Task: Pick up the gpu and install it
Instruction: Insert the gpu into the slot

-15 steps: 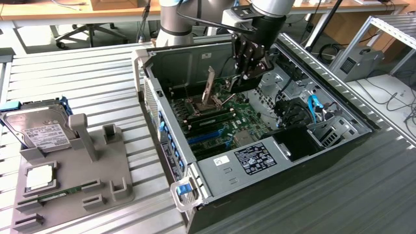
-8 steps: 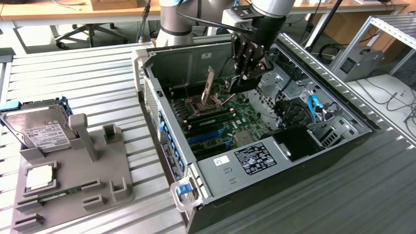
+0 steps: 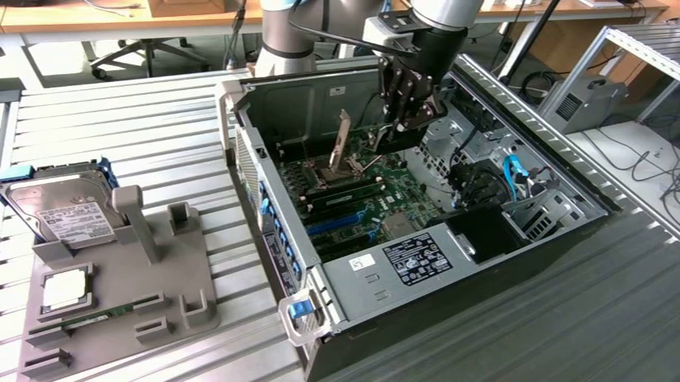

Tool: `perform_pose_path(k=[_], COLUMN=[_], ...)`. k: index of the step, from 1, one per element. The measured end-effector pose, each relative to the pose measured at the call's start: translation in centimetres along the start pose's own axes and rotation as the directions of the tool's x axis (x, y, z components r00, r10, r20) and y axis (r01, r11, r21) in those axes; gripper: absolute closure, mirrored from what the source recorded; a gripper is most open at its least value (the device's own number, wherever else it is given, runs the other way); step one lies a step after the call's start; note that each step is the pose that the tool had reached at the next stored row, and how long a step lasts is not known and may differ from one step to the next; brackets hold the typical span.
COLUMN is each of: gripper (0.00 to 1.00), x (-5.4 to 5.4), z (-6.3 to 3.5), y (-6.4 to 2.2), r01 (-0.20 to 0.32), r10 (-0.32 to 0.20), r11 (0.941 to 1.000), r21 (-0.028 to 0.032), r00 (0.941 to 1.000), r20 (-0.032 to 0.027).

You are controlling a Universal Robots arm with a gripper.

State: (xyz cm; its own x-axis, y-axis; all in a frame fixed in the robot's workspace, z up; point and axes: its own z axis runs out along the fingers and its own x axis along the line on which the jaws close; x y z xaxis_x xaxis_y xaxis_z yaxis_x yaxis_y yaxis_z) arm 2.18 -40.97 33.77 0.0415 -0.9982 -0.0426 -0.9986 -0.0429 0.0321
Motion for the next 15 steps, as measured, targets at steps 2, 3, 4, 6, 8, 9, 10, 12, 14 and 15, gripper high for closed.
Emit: perform_pose_path(k=[2, 3, 4, 6, 8, 9, 10, 12, 14, 15], gripper=[0.74, 0.74, 0.74, 0.74, 0.74, 0.74, 0.74, 0.74, 0.74, 0.74], x=[0.07, 0.10, 0.13, 0.18, 0.22, 0.25, 0.28, 0.33, 0.38, 0.40], z=[0.02, 0.03, 0.04, 0.05, 0.06, 0.07, 0.07, 0.09, 0.10, 0.10], y=[0.00, 0.00, 0.00, 0.01, 0.01, 0.01, 0.01, 0.01, 0.01, 0.01], r01=[0.000, 0.000, 0.000, 0.000, 0.000, 0.000, 0.000, 0.000, 0.000, 0.000], r10=[0.000, 0.000, 0.000, 0.000, 0.000, 0.000, 0.000, 0.000, 0.000, 0.000], r11=[1.0000, 1.0000, 1.0000, 1.0000, 1.0000, 1.0000, 1.0000, 1.0000, 1.0000, 1.0000], r21=[0.0000, 0.0000, 0.0000, 0.0000, 0.0000, 0.0000, 0.0000, 0.0000, 0.0000, 0.0000], r00=[1.0000, 1.0000, 1.0000, 1.0000, 1.0000, 1.0000, 1.0000, 1.0000, 1.0000, 1.0000], r20=[0.0001, 0.0001, 0.0001, 0.0000, 0.0000, 0.0000, 0.0000, 0.0001, -0.0001, -0.0001])
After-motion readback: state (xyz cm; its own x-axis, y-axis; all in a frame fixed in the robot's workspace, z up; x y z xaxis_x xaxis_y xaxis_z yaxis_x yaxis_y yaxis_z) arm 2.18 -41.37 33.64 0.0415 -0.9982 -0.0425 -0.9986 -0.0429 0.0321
